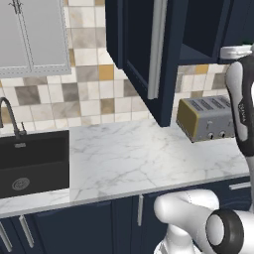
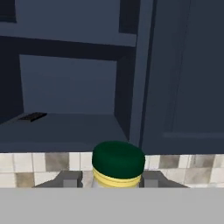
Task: The dining table condiment station is running low on mustard. Refill the condiment station by opening the cabinet and taking the mustard from the cabinet and placing it on the dining table.
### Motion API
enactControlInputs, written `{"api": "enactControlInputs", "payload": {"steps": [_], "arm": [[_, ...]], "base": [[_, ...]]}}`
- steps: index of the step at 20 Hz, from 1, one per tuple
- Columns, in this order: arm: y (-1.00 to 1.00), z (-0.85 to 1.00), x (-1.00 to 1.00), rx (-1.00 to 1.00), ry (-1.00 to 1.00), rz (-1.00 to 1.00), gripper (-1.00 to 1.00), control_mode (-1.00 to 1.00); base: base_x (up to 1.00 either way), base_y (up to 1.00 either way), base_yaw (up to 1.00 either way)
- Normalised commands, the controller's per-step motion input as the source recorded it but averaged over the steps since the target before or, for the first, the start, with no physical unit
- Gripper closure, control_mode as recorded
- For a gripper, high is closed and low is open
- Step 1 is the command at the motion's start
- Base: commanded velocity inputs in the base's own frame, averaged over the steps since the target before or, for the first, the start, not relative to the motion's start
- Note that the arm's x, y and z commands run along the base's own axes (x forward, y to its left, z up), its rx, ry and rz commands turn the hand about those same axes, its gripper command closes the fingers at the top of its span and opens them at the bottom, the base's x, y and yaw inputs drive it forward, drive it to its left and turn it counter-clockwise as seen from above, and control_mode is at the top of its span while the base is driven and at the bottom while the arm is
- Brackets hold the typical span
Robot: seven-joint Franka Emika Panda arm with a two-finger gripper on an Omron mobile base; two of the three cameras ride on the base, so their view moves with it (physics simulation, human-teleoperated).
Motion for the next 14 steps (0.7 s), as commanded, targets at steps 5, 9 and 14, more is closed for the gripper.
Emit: {"api": "enactControlInputs", "payload": {"steps": [5,9,14], "arm": [[0.00,-0.63,-0.45,0.00,0.00,0.26,1.00,-1.00],[0.00,-0.49,-0.02,0.00,0.00,0.32,1.00,-1.00],[0.00,-0.42,0.00,0.00,0.00,0.35,1.00,-1.00]], "base": [[0.00,0.00,0.00],[0.00,0.00,0.00],[0.00,0.00,0.00]]}}
